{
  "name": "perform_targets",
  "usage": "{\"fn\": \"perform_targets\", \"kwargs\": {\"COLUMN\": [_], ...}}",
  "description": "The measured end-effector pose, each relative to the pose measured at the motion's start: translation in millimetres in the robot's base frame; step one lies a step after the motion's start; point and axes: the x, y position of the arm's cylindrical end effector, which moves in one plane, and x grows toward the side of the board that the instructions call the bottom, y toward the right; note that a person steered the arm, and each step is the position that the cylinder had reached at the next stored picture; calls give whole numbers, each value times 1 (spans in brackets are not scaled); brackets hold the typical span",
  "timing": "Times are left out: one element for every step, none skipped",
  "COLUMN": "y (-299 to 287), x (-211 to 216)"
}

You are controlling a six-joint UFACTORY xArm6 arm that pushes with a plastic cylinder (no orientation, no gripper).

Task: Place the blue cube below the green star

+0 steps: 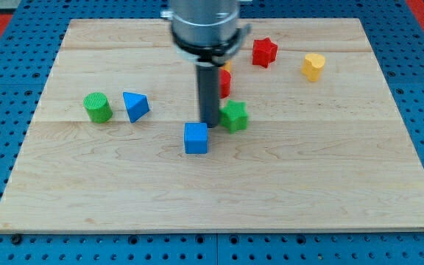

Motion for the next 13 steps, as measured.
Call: {"fn": "perform_targets", "kwargs": {"y": [49,40,7,-11,-37,-54,-57,-57,-54,-54,-54,-39,18], "x": [-1,71,98,82,57,31,26,43,50,52,52,59,55]}}
